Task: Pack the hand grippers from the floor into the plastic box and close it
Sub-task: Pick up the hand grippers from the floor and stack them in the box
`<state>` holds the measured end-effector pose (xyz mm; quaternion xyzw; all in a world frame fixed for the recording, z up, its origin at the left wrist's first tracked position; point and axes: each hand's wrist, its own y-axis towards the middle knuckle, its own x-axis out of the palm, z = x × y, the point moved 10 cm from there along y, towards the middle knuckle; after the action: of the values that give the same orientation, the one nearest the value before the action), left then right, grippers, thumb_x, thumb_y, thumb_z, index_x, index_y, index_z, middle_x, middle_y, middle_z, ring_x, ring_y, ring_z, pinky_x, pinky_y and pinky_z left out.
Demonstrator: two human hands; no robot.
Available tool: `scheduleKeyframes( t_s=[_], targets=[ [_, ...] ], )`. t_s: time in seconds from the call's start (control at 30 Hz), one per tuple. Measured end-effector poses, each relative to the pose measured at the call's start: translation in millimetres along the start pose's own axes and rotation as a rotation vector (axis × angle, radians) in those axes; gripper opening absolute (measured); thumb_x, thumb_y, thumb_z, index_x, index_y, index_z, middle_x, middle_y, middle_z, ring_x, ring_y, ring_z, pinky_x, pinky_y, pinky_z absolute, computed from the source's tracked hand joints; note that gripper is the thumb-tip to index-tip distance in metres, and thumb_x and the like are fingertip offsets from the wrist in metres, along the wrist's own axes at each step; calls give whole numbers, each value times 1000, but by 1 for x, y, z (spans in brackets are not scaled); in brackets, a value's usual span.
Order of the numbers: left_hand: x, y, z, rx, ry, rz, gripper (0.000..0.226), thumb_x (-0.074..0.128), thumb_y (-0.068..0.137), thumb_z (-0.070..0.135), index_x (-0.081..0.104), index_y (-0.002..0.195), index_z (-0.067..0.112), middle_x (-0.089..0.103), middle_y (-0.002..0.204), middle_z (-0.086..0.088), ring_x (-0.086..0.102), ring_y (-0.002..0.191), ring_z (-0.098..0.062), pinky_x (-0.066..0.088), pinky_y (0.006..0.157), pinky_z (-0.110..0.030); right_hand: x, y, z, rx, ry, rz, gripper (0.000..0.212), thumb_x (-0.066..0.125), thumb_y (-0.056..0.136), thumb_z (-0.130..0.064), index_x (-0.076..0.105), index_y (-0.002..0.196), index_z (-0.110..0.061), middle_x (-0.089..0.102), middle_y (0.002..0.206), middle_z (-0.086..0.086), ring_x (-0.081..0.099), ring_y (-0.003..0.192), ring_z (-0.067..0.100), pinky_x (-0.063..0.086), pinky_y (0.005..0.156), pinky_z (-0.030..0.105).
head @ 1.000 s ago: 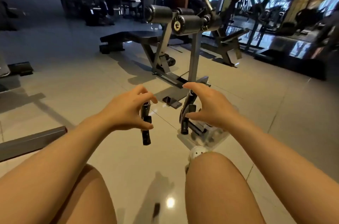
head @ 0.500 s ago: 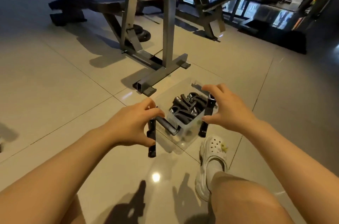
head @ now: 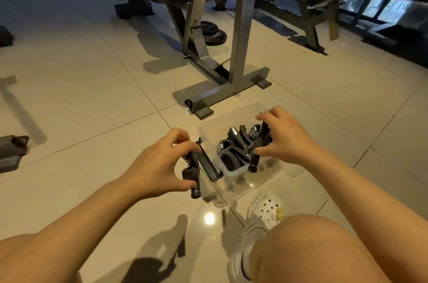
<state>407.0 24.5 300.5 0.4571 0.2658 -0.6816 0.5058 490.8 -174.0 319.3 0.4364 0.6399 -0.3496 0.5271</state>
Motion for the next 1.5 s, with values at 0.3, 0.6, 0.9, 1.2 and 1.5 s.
scheduleKeyframes(
  t_s=[0.3, 0.6, 0.9, 1.2, 1.5],
  targets=[
    [0, -8, 36, -315, 73, 177, 61, 81, 62, 40, 56, 118, 33, 37, 117, 15, 51, 104, -10, 49, 80, -28, -24, 33, 35, -280, 19, -31, 83, 80, 69, -41, 39, 139, -21, 40, 131, -2, 41, 117, 15, 40, 89, 25],
    [-8, 48, 123, -487, 299, 223, 59, 77, 69, 38, 51, 122, 32, 35, 124, 10, 50, 105, -8, 49, 77, -23, -42, 59, 106, -428, -3, 16, 73, 81, 65, -45, 49, 124, -17, 45, 124, 0, 43, 112, 17, 43, 89, 27],
    [-45, 70, 180, -518, 378, 310, 61, 82, 68, 26, 53, 121, 27, 35, 128, 5, 47, 112, -13, 43, 85, -20, -34, 75, 128, -495, -9, 13, 71, 80, 63, -53, 49, 114, -16, 45, 113, 1, 42, 102, 16, 45, 86, 29],
    [55, 107, 136, -445, 322, 385, 62, 82, 65, 21, 50, 118, 29, 37, 127, -1, 56, 102, -23, 55, 73, -32, 29, 111, 172, -493, 51, -85, 75, 78, 62, -58, 49, 118, -17, 44, 113, -2, 41, 101, 12, 43, 83, 24],
    [140, 169, 62, -357, 380, 436, 70, 81, 55, 0, 50, 115, 17, 40, 122, -10, 48, 105, -30, 56, 58, -38, 84, 193, 206, -331, 245, 83, 76, 81, 60, -54, 48, 116, -16, 41, 116, 2, 38, 109, 18, 40, 89, 27]
  ],
)
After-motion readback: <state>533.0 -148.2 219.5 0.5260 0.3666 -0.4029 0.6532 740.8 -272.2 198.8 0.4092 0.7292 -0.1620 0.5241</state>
